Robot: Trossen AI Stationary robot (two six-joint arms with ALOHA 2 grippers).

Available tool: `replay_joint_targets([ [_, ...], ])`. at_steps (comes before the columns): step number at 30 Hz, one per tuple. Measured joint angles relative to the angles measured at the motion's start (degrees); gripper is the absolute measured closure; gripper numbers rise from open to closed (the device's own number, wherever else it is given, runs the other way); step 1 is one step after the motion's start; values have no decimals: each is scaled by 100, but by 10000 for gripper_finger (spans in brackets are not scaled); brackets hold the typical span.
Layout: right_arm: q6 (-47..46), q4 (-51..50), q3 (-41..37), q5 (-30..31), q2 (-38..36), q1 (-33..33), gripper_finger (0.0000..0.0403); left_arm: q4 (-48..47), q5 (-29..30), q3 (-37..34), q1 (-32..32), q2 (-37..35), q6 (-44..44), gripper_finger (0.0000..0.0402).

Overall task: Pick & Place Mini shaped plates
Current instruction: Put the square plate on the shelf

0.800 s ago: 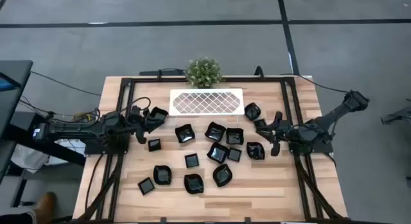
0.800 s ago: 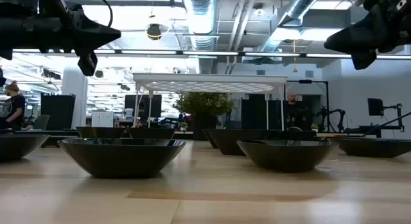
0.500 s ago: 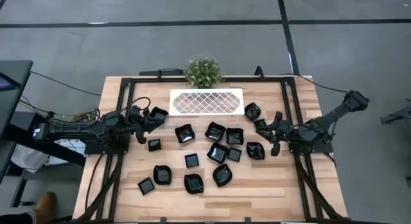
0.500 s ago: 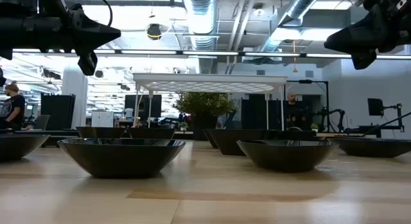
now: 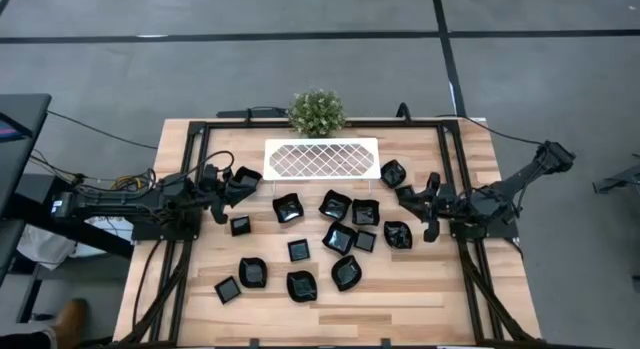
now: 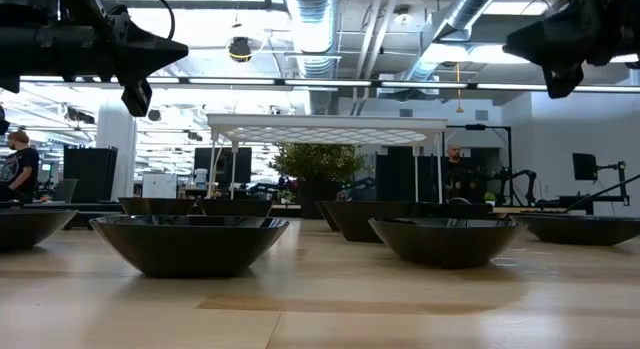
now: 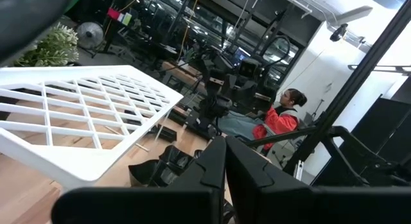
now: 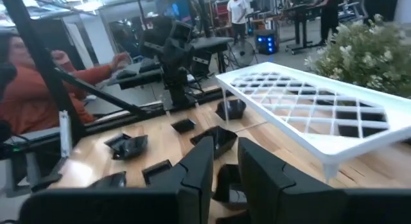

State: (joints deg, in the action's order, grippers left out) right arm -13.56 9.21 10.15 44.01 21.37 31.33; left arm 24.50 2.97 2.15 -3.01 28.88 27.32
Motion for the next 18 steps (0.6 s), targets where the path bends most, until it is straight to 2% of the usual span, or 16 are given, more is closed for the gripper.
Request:
replay_joint_targets([
  [9,441,-118,884,-24,599,0,334,4,1,0,2,0,1,389],
  [15,409,-1364,1923,634,1421,1,334,25,-1,0,0,0,-1,389],
  [18,-71,-2335,2516,1121,1802,-43,336,30,0,0,0,0,-1,389],
])
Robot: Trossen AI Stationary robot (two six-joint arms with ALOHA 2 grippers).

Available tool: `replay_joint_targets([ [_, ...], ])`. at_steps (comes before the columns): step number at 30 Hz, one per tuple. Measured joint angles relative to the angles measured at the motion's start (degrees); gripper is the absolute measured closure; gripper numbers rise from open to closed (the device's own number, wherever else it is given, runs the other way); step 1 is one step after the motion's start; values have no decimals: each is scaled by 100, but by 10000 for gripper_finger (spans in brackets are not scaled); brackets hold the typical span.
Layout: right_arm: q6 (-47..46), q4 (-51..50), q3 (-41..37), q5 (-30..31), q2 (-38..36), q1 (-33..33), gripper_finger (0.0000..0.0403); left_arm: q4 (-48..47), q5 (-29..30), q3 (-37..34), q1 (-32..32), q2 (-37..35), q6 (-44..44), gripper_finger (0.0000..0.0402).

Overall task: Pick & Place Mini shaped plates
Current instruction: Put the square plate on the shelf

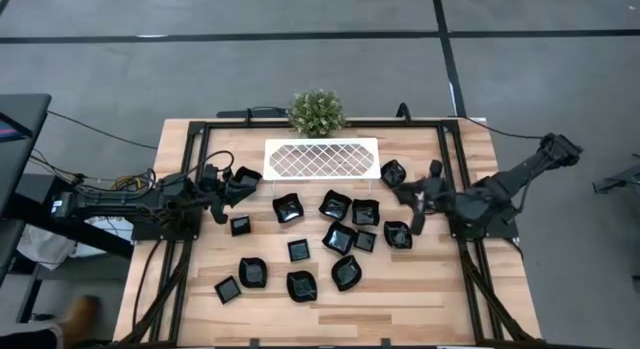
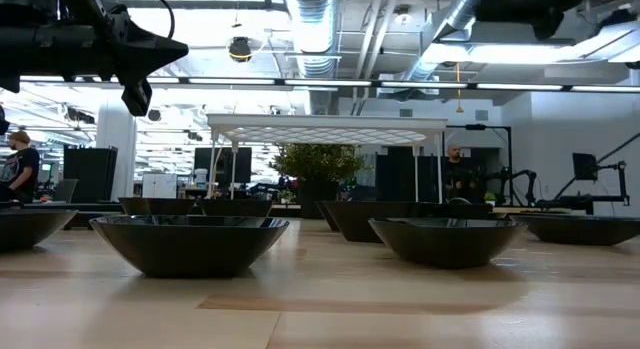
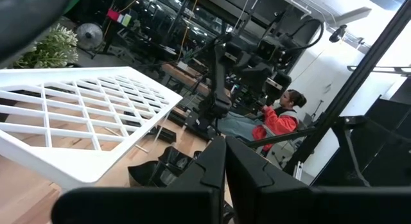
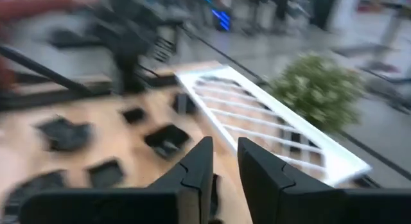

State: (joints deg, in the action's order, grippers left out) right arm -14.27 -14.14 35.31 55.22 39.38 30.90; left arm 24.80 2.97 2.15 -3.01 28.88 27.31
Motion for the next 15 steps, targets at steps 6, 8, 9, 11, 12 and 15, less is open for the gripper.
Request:
replay_joint_targets([
  [6,-2375,-2491,1002,162,490,-461,338,2,1,1,0,-2,0,389],
  [8,-3363,-3210,1243,161,610,-685,338,4,0,1,1,-1,0,389],
  [9,-3827,-3544,1342,138,639,-805,338,9,1,2,1,-2,0,389],
  [11,-4520,-4121,1506,-155,699,-1083,338,9,0,1,1,0,0,389],
  [12,-4790,-4335,1563,-368,728,-1252,338,11,0,2,1,0,0,389],
  [15,-5464,-4793,1631,-1070,804,-1783,338,11,0,2,2,0,0,389],
])
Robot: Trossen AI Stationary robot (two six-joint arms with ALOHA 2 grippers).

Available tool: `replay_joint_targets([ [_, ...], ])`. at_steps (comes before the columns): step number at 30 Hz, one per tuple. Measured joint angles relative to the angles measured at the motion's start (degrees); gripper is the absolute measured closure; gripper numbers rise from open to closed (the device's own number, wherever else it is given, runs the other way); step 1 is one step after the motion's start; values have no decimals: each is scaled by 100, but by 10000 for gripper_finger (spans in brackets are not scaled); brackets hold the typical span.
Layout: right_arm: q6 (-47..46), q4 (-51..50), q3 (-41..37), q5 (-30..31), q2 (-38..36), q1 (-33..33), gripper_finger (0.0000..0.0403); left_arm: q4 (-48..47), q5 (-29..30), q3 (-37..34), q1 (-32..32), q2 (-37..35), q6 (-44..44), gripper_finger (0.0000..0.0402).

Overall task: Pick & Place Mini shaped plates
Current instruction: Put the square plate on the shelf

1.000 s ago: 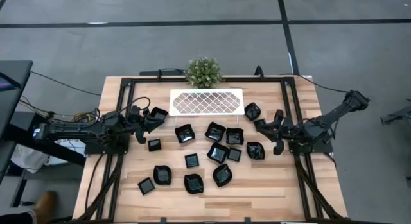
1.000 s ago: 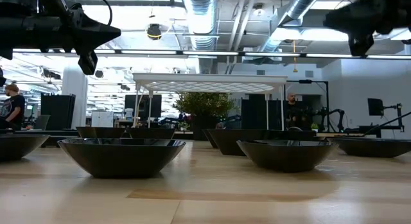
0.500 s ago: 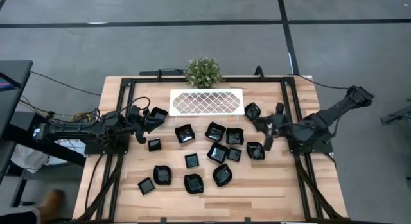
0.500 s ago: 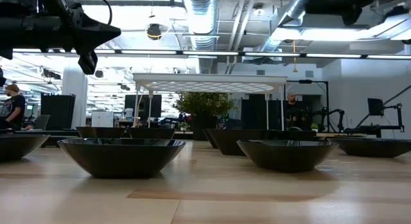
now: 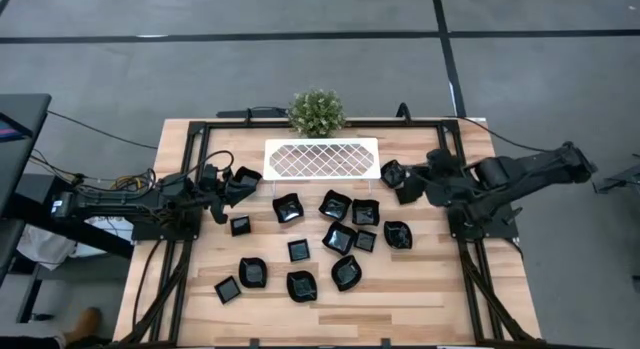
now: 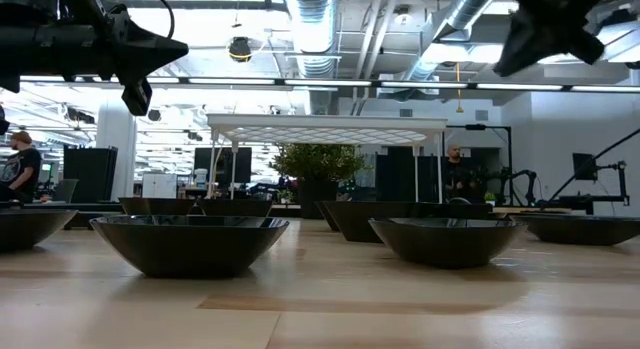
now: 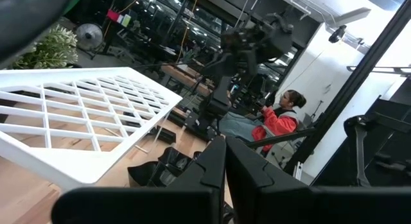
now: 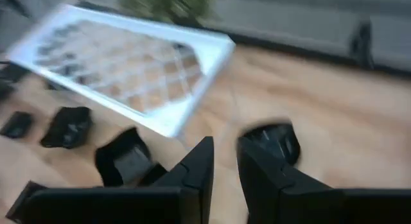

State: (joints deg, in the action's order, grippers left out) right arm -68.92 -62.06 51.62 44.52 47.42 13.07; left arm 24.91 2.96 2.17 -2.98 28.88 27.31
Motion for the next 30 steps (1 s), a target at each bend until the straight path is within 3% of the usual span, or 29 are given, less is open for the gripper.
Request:
replay_joint_targets([
  [5,-846,-487,6,-1148,158,-833,338,4,1,0,-2,-2,0,389],
  [12,-1115,-712,6,-2228,601,-1735,338,7,0,0,-2,0,-42,389],
  [23,-642,-1015,6,-3078,1189,-2817,338,8,0,0,-2,0,-46,389],
  [30,-420,-1088,6,-3567,1191,-2941,338,9,2,0,0,0,-46,389],
])
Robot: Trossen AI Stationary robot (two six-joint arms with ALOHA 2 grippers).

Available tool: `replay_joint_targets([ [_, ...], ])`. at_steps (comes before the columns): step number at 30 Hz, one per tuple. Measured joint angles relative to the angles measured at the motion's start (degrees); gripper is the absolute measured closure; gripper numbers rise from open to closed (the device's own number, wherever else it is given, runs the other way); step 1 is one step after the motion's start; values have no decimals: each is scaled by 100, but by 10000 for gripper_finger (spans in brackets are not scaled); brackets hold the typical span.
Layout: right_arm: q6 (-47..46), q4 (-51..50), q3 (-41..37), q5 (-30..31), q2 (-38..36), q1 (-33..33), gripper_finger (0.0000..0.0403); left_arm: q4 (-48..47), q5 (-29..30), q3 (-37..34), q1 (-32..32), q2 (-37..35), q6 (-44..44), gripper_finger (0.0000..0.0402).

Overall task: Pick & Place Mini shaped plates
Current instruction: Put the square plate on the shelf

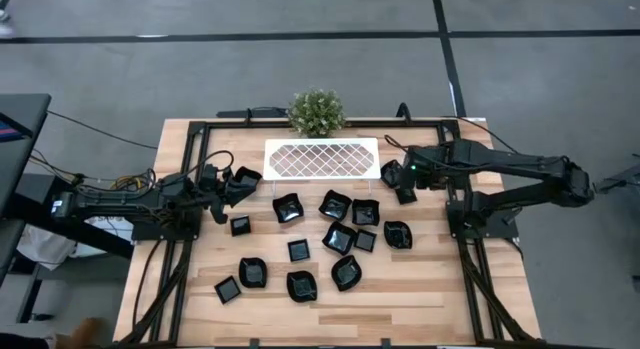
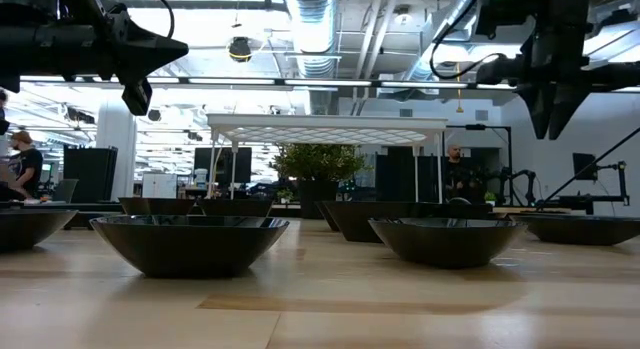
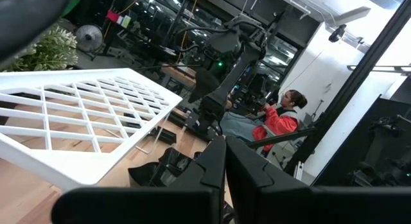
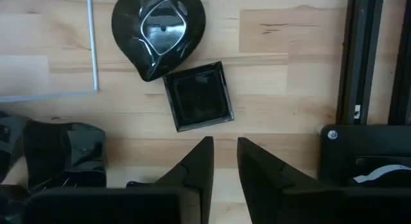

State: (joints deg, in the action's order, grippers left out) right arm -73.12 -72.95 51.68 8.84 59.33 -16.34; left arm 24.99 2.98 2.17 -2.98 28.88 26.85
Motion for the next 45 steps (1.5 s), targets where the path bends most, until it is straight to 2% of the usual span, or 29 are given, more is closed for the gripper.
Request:
replay_joint_targets([
  [3,-1,67,-112,3,0,62,338,0,0,0,-2,-1,0,389],
  [9,-369,348,-904,-327,-11,126,338,-1,0,0,0,-1,0,389],
  [14,-313,1039,-1271,-181,-9,68,338,0,0,0,-2,-1,1,389],
  [23,-282,1439,-1628,-135,288,-190,330,2,0,0,0,-2,2,389],
  [36,323,2189,-1650,-91,1043,-280,256,84,-2,0,-2,-1,22,389],
  [45,544,2267,-1650,46,1557,-549,250,115,-2,0,-2,-2,44,389],
])
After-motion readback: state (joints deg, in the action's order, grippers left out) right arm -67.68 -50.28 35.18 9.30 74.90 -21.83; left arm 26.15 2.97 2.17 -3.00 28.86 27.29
